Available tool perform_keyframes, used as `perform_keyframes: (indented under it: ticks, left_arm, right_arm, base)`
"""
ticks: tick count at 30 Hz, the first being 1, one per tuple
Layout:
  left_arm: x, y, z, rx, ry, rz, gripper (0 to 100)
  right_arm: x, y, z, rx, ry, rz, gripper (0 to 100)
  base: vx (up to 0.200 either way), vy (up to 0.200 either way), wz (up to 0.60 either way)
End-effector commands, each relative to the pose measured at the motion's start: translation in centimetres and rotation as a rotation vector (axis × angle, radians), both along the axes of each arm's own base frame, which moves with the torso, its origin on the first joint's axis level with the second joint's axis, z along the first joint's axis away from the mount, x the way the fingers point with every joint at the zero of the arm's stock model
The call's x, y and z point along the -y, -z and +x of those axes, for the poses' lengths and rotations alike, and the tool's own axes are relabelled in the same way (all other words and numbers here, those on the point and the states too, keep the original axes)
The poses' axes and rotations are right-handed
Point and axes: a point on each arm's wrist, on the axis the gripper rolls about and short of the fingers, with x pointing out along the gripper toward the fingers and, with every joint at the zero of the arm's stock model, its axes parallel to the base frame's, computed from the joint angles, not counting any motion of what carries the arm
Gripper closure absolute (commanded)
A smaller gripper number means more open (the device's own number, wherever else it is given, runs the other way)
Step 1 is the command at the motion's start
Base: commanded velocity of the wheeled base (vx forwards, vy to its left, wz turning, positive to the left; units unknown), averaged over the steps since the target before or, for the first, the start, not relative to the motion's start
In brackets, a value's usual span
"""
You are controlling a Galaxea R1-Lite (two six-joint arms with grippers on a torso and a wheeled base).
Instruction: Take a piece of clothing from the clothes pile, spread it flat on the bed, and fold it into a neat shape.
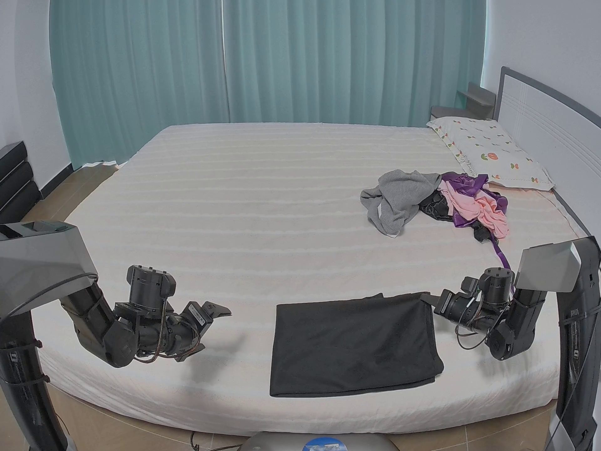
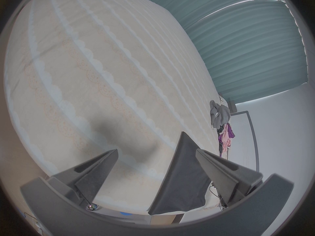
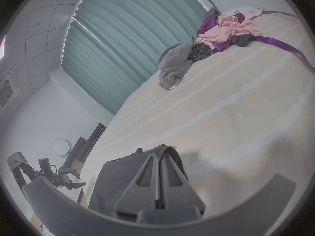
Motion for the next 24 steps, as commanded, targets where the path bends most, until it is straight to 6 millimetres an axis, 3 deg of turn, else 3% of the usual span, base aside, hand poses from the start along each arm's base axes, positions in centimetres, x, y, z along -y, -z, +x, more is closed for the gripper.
perform_keyframes:
  ticks: [1, 8, 18, 24]
  left_arm:
    - [0.1, 0.2, 0.0, -0.004, 0.003, 0.002, 0]
    - [1.4, 0.5, 1.2, 0.025, 0.003, 0.023, 0]
    - [6.6, 1.9, 4.8, 0.121, 0.072, 0.095, 0]
    - [10.1, 4.1, 7.6, 0.210, 0.096, 0.197, 0]
  right_arm:
    - [0.2, 0.1, 0.1, 0.002, 0.006, 0.001, 100]
    - [0.3, 0.2, 0.2, -0.001, 0.008, 0.001, 100]
    - [-0.2, 0.4, -0.1, -0.030, 0.006, 0.030, 100]
    - [-0.5, 0.4, 0.1, -0.056, 0.026, 0.094, 100]
  base:
    - [0.000, 0.000, 0.00]
    - [0.000, 0.000, 0.00]
    - [0.000, 0.000, 0.00]
    - [0.000, 0.000, 0.00]
